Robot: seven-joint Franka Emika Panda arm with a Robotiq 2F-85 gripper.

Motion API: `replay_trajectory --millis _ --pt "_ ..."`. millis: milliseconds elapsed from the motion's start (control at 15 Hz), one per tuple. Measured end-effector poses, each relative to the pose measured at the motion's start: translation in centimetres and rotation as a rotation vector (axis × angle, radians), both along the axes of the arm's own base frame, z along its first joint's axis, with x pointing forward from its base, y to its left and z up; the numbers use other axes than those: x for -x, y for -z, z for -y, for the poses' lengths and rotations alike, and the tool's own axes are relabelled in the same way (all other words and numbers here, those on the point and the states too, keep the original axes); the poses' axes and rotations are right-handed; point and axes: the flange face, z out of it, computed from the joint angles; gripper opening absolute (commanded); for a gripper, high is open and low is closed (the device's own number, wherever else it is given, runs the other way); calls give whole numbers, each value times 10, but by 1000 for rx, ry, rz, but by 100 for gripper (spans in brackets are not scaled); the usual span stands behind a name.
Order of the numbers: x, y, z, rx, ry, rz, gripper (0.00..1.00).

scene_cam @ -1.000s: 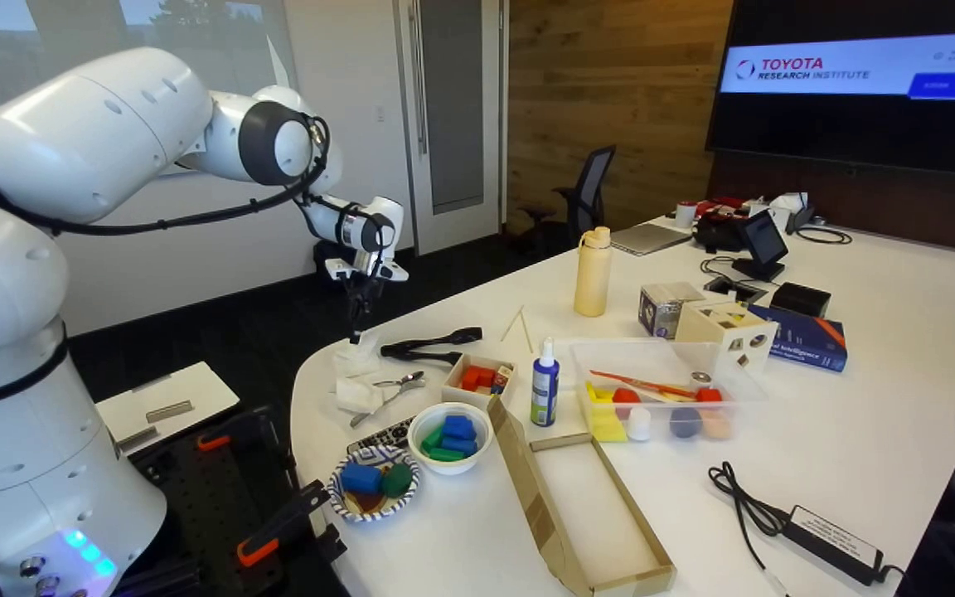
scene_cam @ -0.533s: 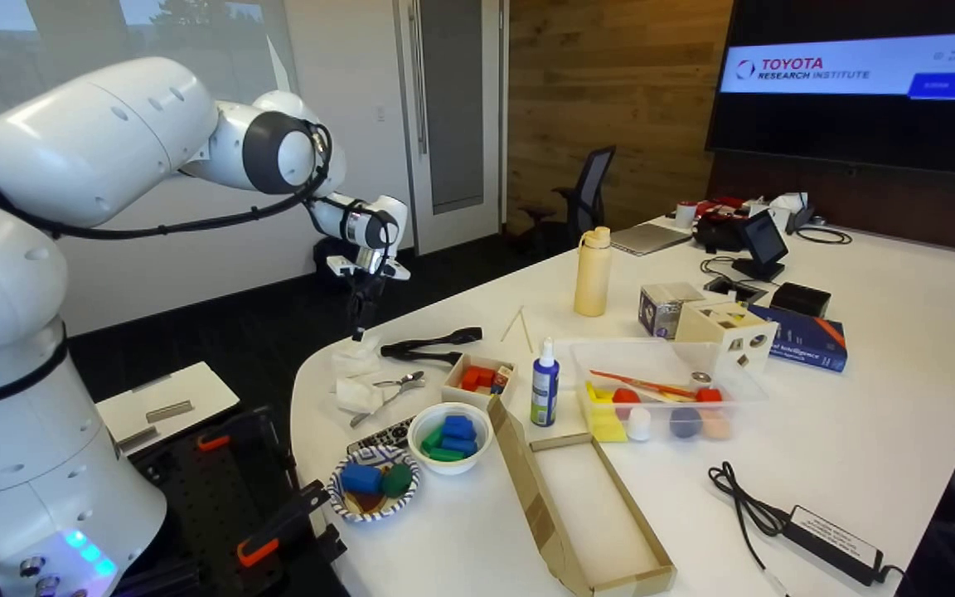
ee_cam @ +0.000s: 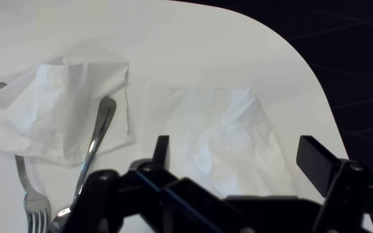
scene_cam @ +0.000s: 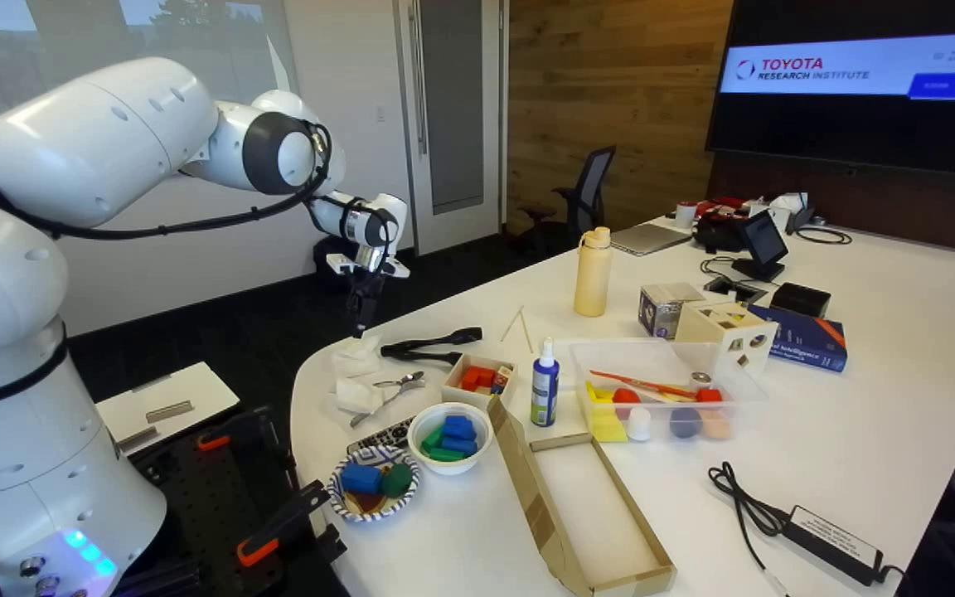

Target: Turnover the napkin on the left.

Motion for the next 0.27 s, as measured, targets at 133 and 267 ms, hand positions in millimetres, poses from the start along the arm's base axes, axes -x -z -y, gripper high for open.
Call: replay_trajectory --millis 133,267 --pt "1 0 -1 -8 -16 -2 100" --pt "2 1 0 -14 -33 -6 100"
